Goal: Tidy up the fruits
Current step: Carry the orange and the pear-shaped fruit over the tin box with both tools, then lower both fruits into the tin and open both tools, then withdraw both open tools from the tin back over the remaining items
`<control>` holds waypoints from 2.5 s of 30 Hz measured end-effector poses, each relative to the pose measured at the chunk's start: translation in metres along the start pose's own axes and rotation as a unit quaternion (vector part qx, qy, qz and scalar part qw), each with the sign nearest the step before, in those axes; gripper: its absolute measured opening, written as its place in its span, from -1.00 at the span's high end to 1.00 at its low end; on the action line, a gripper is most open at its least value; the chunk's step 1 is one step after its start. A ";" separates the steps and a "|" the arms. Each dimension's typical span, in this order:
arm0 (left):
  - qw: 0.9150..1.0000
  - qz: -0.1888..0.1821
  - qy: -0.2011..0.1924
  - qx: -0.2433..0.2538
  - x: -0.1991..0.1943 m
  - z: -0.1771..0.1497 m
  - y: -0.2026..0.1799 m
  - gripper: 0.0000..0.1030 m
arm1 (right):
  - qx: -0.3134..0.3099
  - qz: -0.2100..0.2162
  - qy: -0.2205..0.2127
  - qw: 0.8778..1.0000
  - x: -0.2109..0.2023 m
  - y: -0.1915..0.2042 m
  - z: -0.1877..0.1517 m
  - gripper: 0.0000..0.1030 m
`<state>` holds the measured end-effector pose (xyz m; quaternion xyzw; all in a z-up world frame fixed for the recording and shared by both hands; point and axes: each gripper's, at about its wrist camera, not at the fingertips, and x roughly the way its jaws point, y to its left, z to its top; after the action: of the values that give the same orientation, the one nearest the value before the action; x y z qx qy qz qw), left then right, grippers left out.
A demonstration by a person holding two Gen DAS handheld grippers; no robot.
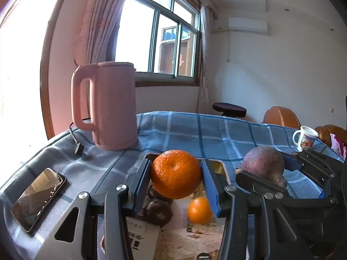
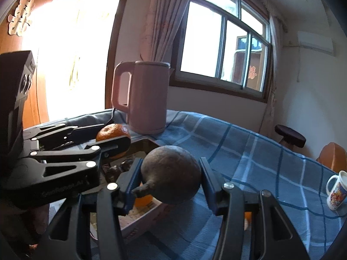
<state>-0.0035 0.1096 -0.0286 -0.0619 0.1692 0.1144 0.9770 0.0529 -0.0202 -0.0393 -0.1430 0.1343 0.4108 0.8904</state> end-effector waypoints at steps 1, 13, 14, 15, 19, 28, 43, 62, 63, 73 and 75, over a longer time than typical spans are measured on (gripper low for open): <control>1.000 0.002 0.002 -0.001 0.001 -0.001 0.002 0.05 | -0.001 0.002 0.003 1.000 0.002 0.002 -0.001 -0.06; 0.999 0.024 0.045 -0.004 0.012 -0.010 0.028 0.05 | 0.000 0.027 0.053 0.998 0.031 0.015 -0.008 -0.06; 0.999 0.023 0.048 -0.004 0.013 -0.010 0.028 0.05 | -0.002 0.029 0.058 0.998 0.032 0.017 -0.008 -0.06; 0.998 0.024 0.051 -0.002 0.013 -0.011 0.028 0.05 | -0.003 0.032 0.061 0.998 0.033 0.018 -0.008 -0.06; 0.998 0.018 0.064 0.007 0.014 -0.015 0.027 0.05 | -0.018 0.048 0.079 0.996 0.039 0.027 -0.009 -0.06; 0.996 0.029 0.080 0.012 0.020 -0.022 0.030 0.04 | -0.049 0.059 0.113 0.991 0.050 0.043 -0.013 -0.06; 1.000 0.005 0.029 0.006 -0.004 -0.007 0.001 -0.41 | 0.030 -0.029 0.053 0.998 -0.016 -0.032 -0.024 -0.59; 0.997 -0.042 0.040 0.046 0.007 -0.009 -0.062 -0.41 | 0.118 -0.063 0.215 0.967 0.047 -0.102 -0.053 -0.15; 0.997 -0.044 0.041 0.047 0.008 -0.008 -0.063 -0.41 | 0.123 -0.064 0.218 0.966 0.050 -0.105 -0.054 -0.09; 0.994 -0.072 0.063 0.055 0.025 -0.007 -0.090 -0.41 | 0.116 -0.071 0.200 0.970 0.028 -0.111 -0.057 0.28; 0.993 -0.082 0.071 0.051 0.030 -0.008 -0.095 -0.41 | 0.119 -0.078 0.198 0.970 0.023 -0.117 -0.059 0.28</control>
<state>0.0446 0.0224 -0.0386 -0.0331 0.2381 0.0207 0.9705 0.1505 -0.0986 -0.0851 -0.1245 0.3446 0.2848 0.8858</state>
